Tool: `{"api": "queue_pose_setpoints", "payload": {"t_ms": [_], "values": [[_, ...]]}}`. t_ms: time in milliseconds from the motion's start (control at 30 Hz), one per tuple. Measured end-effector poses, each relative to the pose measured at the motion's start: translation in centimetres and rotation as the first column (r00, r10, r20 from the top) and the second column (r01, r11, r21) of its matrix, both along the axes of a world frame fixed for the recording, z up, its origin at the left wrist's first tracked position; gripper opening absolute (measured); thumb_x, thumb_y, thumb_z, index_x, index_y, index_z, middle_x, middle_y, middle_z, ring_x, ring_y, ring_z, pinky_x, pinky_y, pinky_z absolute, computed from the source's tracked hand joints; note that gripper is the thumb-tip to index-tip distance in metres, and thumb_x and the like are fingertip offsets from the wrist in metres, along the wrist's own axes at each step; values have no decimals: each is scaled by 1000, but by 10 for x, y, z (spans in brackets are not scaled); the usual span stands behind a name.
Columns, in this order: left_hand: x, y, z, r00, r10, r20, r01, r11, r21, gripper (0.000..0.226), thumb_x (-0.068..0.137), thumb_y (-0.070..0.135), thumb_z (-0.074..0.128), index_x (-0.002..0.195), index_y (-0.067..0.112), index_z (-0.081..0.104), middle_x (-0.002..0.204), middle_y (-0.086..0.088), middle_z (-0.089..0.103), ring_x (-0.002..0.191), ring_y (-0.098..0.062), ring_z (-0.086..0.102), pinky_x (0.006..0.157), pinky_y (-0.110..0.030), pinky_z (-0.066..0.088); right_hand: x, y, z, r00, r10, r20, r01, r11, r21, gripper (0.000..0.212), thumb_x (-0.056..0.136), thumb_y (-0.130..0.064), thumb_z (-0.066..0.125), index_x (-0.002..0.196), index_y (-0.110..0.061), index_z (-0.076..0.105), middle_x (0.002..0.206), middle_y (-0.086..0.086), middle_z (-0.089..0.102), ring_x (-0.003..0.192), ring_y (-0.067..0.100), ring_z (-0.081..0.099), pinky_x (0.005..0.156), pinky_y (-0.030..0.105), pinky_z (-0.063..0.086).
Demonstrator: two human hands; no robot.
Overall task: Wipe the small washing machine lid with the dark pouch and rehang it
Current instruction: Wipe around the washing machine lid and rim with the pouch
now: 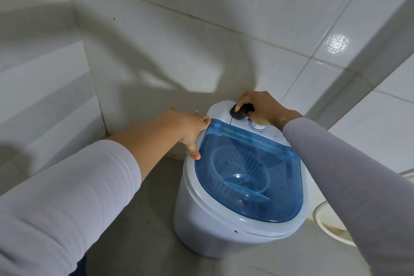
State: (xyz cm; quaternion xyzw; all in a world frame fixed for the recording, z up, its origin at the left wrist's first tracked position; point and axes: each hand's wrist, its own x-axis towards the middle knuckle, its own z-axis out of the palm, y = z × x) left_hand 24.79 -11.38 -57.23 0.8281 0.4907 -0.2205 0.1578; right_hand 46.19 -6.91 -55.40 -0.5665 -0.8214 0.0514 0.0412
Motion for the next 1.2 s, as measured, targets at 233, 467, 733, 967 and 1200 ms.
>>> {"api": "queue_pose_setpoints", "payload": {"t_ms": [233,467,733,967,1200], "values": [[3,0,-1,1000,11,-20,-11,1000,20,119,74,47,75,154,19,-9,163,7,0,151,-20,-2,113,-68,4,-8,-13,4,980,169,106,-162,984,-76,49,71,18,42,92,-15,72,116,3,64,108,24,56,91,23,41],[4,4,-5,998,11,-59,-7,998,67,120,71,52,75,155,19,-4,164,1,2,151,-24,1,111,-71,3,-15,-18,18,940,219,263,-157,959,-236,29,75,10,57,86,-11,73,108,3,65,102,23,58,80,20,40],[3,6,-9,999,16,-42,-13,997,73,119,71,53,75,154,19,-3,163,2,3,151,-25,3,111,-71,3,17,-5,64,991,-135,1,135,991,-9,41,75,13,47,91,-19,68,112,5,61,96,27,56,78,33,50],[6,7,-9,996,2,-91,6,996,87,119,71,54,75,154,18,-2,163,1,6,151,-24,6,111,-71,7,25,3,26,991,-136,-3,136,989,-66,52,76,12,44,102,-25,69,122,0,60,111,22,54,93,21,37],[8,6,-6,994,11,-105,-2,996,86,119,71,52,75,154,17,-3,163,1,8,151,-24,7,112,-70,6,35,5,1,988,-145,-56,143,989,-28,51,80,11,43,104,-25,69,121,1,60,109,24,55,92,22,39]]}}
